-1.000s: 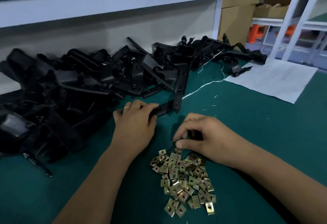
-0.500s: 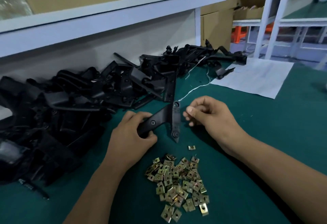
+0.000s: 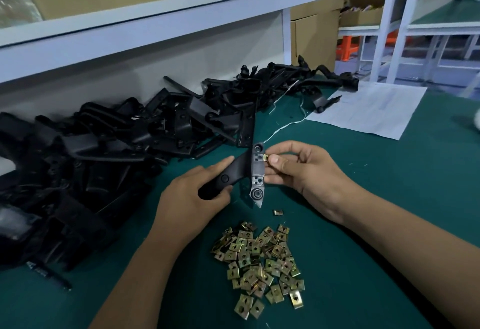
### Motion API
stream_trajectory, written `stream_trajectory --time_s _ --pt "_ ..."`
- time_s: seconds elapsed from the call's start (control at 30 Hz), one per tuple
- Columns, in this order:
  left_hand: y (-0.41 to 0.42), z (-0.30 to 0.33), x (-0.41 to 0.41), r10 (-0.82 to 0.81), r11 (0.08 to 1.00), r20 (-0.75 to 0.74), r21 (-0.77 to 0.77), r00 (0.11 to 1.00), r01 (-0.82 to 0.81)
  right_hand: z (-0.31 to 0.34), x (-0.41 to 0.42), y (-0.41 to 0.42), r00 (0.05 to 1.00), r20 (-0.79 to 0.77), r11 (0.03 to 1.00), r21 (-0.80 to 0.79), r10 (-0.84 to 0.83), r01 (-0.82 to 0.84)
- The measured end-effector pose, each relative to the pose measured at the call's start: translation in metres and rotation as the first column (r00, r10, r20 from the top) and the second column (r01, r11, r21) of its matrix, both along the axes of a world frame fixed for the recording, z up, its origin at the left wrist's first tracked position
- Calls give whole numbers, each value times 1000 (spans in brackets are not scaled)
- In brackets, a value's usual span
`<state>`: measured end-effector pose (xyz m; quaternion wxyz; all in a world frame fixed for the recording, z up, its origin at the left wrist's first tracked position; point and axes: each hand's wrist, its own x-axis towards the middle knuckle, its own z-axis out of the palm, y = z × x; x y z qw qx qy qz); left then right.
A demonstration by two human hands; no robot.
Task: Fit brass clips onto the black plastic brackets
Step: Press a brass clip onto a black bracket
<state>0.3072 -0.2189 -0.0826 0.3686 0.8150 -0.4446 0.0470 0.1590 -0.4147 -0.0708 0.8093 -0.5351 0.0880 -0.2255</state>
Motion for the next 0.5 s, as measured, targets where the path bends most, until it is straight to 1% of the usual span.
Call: stream_trajectory --time_s 0.1,0.2,0.37,0.5 --pt "0 -1 2 -17 1000 2 18 1000 17 1 -1 0 1000 -19 1000 -8 5 -5" --pt "0 -2 2 -28 999 21 30 999 27 2 -3 -1 999 -32 998 -55 -16 14" --pt "-2 -1 1 -17 997 128 78 992 7 1 -4 1 994 -66 988 -134 -84 75" --pt "-5 2 -6 -67 993 217 107 974 45 8 -4 -3 986 -125 967 -242 -109 77"
